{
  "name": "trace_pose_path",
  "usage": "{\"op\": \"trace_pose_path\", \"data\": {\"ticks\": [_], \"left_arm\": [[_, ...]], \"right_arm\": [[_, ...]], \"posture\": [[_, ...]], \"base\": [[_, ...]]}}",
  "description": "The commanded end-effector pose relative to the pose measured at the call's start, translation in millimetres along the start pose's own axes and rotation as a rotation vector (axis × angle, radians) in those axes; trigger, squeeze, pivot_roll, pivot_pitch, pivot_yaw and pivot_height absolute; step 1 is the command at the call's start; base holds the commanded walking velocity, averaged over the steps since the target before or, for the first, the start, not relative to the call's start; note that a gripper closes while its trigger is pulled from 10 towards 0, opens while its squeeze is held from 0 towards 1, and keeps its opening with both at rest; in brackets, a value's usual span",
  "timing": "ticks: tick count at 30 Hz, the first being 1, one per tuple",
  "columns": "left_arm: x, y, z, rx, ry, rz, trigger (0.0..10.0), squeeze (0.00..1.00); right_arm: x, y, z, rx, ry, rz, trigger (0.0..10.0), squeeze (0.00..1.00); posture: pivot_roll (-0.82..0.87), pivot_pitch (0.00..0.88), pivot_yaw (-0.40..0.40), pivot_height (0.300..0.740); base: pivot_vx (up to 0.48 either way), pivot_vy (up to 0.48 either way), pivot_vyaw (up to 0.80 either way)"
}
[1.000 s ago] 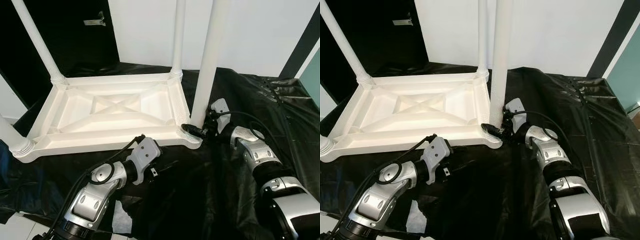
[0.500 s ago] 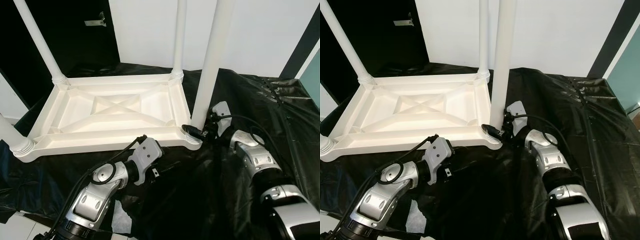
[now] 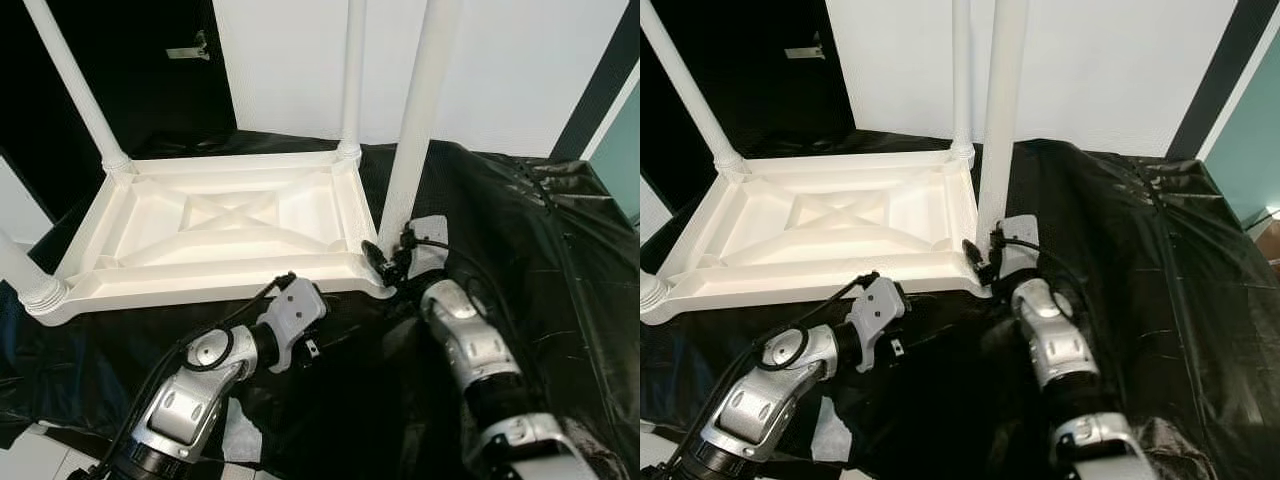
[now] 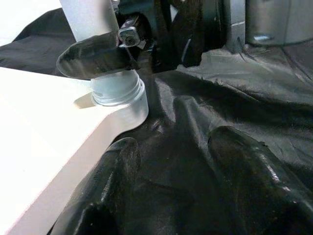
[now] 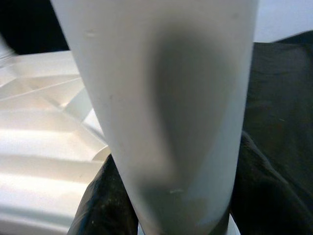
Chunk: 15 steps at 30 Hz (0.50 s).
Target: Building children table
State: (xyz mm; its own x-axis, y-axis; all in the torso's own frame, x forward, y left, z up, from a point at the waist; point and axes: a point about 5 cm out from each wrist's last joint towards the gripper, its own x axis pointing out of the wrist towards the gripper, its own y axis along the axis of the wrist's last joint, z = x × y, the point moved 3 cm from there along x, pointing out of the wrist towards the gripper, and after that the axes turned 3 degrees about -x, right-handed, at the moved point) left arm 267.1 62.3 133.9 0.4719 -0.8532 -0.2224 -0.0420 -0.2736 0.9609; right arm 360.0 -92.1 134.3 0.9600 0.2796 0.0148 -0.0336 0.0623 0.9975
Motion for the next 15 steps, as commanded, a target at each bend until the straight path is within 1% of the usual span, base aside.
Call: {"op": "trace_pose_path", "data": {"ticks": [1,2,4,6,11,12,13,14,15], "left_arm": [[-0.1,-6.0,-0.1,-0.007,0.015,-0.016,10.0,0.00],[0.2,-5.7,-1.0,-0.010,0.025,-0.010,10.0,0.00],[0.6,-4.5,-1.9,-0.010,0.030,-0.006,10.0,0.00],[0.7,-4.2,-2.1,-0.010,0.030,-0.005,10.0,0.00],[0.3,-3.8,-2.2,-0.008,0.032,-0.005,10.0,0.00],[0.3,-3.8,-2.0,-0.008,0.033,-0.005,10.0,0.00],[0.2,-3.9,-1.8,-0.009,0.033,-0.005,10.0,0.00],[0.0,-4.2,-0.9,-0.010,0.033,-0.006,10.0,0.00],[0.0,-4.2,-0.9,-0.010,0.033,-0.006,10.0,0.00]], "right_arm": [[-3.2,-12.0,-8.2,0.045,-0.037,-0.053,10.0,0.00],[-4.8,-9.3,-13.1,0.095,-0.105,-0.051,10.0,0.00],[-6.3,-9.8,-21.6,0.123,-0.087,-0.059,10.0,0.00],[-7.5,-10.2,-24.5,0.128,-0.076,-0.065,10.0,0.00],[-9.6,-7.5,-14.1,0.118,-0.087,-0.052,10.0,0.00],[-9.8,-6.4,-11.0,0.116,-0.089,-0.047,10.0,0.27],[-10.3,-5.5,-8.3,0.113,-0.092,-0.044,10.0,1.00],[-11.6,-3.8,-3.9,0.111,-0.086,-0.035,10.0,1.00],[-11.6,-3.8,-3.9,0.111,-0.086,-0.035,10.0,1.00]], "posture": [[0.02,0.000,-0.038,0.740],[0.02,0.000,-0.038,0.740],[0.02,0.000,-0.040,0.740],[0.02,0.000,-0.040,0.740],[0.03,0.000,-0.041,0.740],[0.03,0.000,-0.042,0.740],[0.03,0.000,-0.042,0.740],[0.03,0.000,-0.043,0.740],[0.03,0.000,-0.043,0.740]], "base": [[0.000,0.000,0.00],[0.000,0.000,0.00],[0.000,0.000,0.00],[0.000,0.000,0.00],[0.000,0.000,0.00],[0.000,0.000,0.00],[0.000,0.000,0.00],[0.000,0.000,0.00],[0.000,0.000,0.00]]}}
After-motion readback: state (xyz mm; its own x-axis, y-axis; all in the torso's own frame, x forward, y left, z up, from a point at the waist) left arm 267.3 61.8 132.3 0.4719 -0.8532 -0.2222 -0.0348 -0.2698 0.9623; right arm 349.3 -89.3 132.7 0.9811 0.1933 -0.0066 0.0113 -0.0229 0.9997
